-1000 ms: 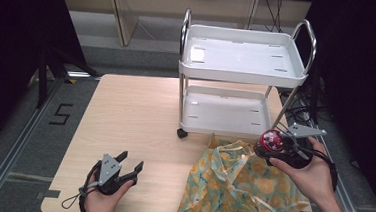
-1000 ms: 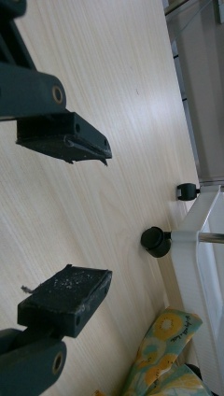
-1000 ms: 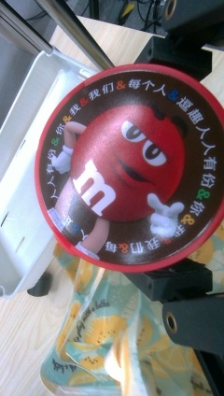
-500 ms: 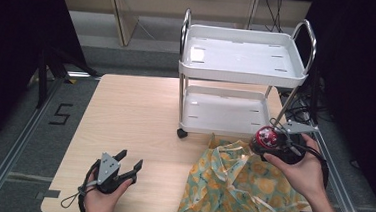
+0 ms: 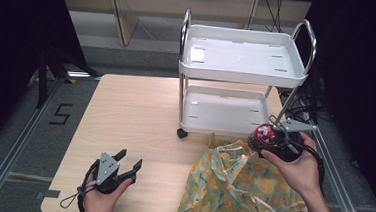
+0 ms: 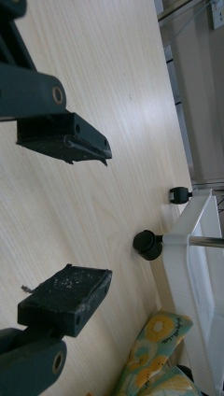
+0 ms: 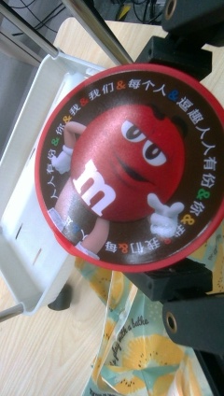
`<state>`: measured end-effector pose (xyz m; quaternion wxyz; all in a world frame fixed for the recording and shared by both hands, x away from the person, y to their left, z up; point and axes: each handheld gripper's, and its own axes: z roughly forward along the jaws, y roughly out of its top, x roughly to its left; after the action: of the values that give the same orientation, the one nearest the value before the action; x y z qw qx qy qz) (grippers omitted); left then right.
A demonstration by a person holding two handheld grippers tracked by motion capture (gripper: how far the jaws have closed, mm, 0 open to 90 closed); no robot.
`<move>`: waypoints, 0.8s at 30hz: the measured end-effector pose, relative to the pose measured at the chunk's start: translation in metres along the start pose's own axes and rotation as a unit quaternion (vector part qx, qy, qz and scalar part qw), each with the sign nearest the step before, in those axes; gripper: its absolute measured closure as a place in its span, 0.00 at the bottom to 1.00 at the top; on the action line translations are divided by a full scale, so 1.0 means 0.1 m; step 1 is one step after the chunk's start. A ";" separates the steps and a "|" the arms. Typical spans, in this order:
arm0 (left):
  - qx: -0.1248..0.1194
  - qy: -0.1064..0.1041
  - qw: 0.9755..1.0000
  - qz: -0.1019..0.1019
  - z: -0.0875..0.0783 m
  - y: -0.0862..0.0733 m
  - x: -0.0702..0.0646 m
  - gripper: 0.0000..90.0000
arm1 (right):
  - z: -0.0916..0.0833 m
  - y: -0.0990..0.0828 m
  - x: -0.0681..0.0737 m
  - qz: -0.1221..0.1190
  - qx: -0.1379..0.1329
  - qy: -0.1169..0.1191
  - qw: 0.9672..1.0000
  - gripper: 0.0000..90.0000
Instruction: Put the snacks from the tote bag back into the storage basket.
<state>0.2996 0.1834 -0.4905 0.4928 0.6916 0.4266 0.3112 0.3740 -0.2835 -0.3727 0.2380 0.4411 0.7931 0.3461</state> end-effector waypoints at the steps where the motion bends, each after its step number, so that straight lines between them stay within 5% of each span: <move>1: 0.001 0.001 1.000 0.000 0.00 0.00 0.00 0.39 | 0.00 0.00 -0.01 -0.002 0.000 0.000 1.000 0.29; 10: 0.000 0.001 1.000 0.003 -0.01 0.01 -0.01 0.39 | 0.06 0.06 -0.07 -0.008 -0.013 -0.013 1.000 0.29; 14: 0.001 0.002 1.000 0.001 -0.01 0.00 0.00 0.39 | 0.10 0.08 -0.05 0.017 -0.011 -0.013 1.000 0.29; 18: -0.001 0.000 1.000 0.001 0.00 0.00 0.00 0.39 | 0.10 0.09 -0.09 0.000 -0.009 -0.019 1.000 0.29; 24: 0.001 0.001 1.000 0.002 0.00 0.00 0.00 0.39 | 0.12 0.11 -0.09 0.022 -0.012 -0.020 0.999 0.29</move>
<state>0.2994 0.1833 -0.4903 0.4913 0.6922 0.4263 0.3127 0.3923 -0.2829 -0.3717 0.2519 0.4626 0.7737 0.3521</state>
